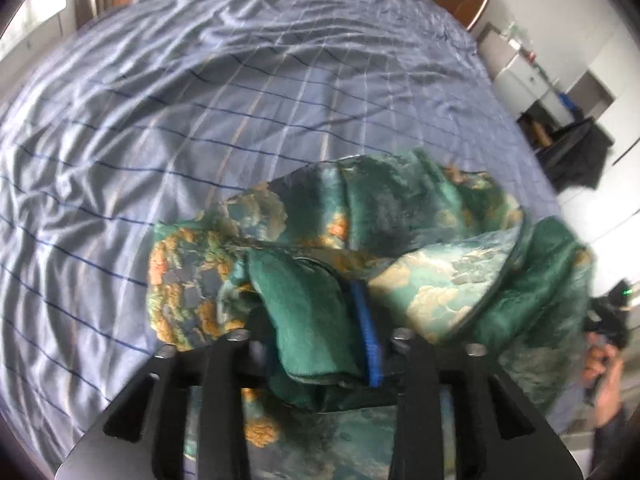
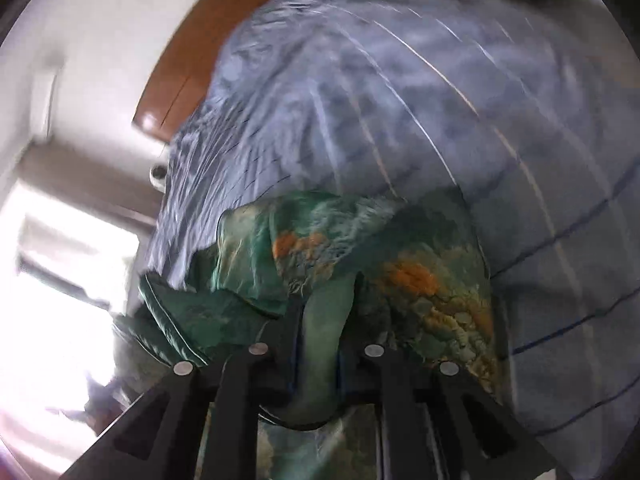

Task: Fold large clothes
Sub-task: 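Lift the hem with both grippers and fold it up toward the collar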

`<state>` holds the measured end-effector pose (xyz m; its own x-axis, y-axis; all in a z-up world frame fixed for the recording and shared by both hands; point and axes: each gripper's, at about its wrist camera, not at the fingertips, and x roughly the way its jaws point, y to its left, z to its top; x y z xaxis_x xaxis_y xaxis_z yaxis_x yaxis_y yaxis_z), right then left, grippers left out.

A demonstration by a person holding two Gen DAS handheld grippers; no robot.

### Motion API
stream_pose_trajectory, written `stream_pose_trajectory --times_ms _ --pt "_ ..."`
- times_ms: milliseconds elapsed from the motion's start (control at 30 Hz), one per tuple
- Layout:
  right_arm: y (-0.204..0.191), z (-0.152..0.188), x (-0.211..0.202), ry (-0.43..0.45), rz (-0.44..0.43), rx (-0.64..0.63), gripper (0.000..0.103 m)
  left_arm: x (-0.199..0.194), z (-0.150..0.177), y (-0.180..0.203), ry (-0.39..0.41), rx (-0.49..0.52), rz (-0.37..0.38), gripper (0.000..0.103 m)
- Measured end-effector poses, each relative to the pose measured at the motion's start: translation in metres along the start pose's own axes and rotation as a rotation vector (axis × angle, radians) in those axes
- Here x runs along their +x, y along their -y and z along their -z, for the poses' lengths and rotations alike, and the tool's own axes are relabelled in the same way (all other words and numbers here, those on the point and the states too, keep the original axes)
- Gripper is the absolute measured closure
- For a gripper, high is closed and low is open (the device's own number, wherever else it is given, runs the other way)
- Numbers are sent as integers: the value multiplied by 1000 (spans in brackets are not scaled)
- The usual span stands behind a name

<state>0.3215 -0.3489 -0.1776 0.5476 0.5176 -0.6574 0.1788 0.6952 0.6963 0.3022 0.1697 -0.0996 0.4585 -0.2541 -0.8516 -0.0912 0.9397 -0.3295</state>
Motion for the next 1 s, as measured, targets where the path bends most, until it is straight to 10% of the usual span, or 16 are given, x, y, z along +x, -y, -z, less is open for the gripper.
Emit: stream_pose_trajectory --times_ms 67,200,433,600,667,733,1000 --pt "7 -4 -2 -16 -48 72 77 -20 -4 -4 35 -21 72 19" --pt "-3 -17 -24 20 -152 81 13 -65 -8 -19 149 -33 123 8" --pt "-46 -19 -49 47 44 -196 11 -49 13 -23 78 113 125 5" --pt "-68 2 -8 -36 242 -405 11 13 8 10 25 191 -83 14" --pt "-65 4 6 -29 276 -394 14 30 4 18 -7 178 -136 64" --pt "-63 6 16 -40 334 -378 76 33 4 19 -2 172 -222 93" --pt "-126 12 -28 213 461 -611 90 -50 -16 18 259 79 -163 96"
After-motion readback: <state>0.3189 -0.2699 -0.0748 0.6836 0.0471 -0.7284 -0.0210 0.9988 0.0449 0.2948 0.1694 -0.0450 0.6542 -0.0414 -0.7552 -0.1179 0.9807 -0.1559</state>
